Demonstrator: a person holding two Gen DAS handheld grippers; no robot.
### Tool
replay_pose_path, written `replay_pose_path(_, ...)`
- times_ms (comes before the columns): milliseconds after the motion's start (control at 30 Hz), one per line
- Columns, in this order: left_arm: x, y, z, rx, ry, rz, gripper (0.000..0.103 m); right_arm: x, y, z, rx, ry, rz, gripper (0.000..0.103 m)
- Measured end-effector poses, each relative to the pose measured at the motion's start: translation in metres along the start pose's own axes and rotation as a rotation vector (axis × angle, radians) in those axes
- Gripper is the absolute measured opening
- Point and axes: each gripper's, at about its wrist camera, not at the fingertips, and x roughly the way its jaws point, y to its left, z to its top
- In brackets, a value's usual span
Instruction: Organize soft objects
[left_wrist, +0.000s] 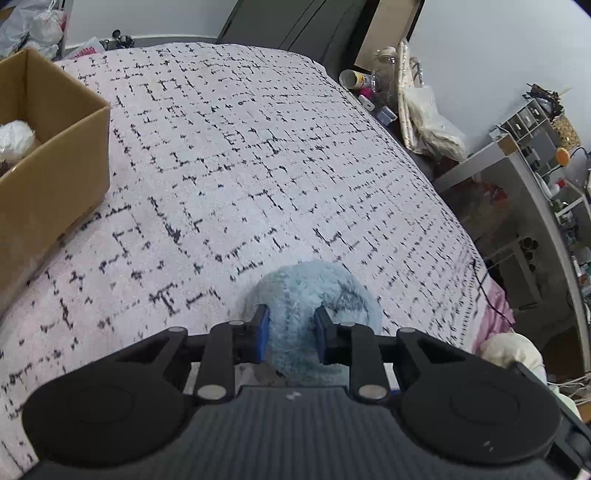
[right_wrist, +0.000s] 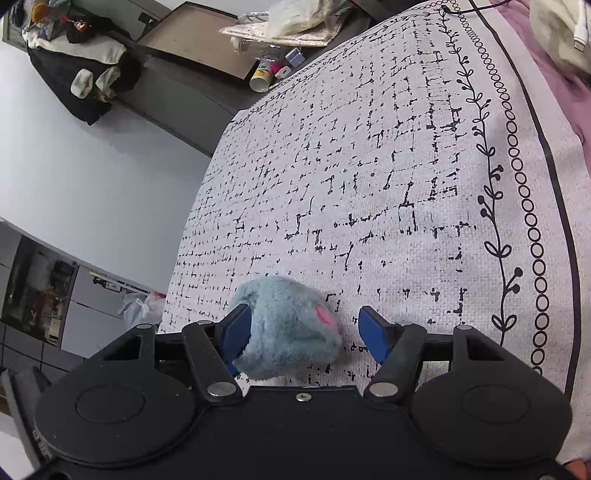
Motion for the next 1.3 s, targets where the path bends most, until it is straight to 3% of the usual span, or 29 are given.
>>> replay_pose_path(167, -0.016, -0.004, -0.010, 0.018, 0.002, -0.018, 0.023, 0.003, 0.006, -0.009, -0.026, 0.037, 0.027, 0.063)
replay_pose_path(200, -0.020, -0.004, -0.011, 0.016, 0.001, -0.015, 0.023, 0.004, 0.007, -0.013, -0.032, 0.052, 0.030, 0.054)
replay_pose_path(300, -0.034, -0.005, -0.014, 0.032, -0.018, 0.021, 0.022, 0.004, 0.011, -0.021, -0.055, 0.085, 0.041, 0.043)
replay_pose_path(733, -0.087, 0.004, -0.023, 0.046, -0.008, 0.029, 0.022, -0.031, 0.033, -0.046, -0.130, 0.091, 0.086, 0.036)
replay_pose_path(900, -0.106, 0.000, -0.029, 0.088, -0.042, 0.030, 0.022, -0.047, 0.043, -0.052, -0.155, 0.084, 0.097, 0.035)
replay_pose_path(1133, -0.124, 0.005, -0.023, 0.086, -0.047, -0.007, 0.022, -0.062, 0.055, -0.058, -0.150, 0.054, 0.107, 0.033)
replay_pose_path(1300, -0.136, 0.009, -0.020, 0.091, -0.055, -0.023, 0.022, -0.071, 0.066, -0.060, -0.167, 0.034, 0.103, 0.019)
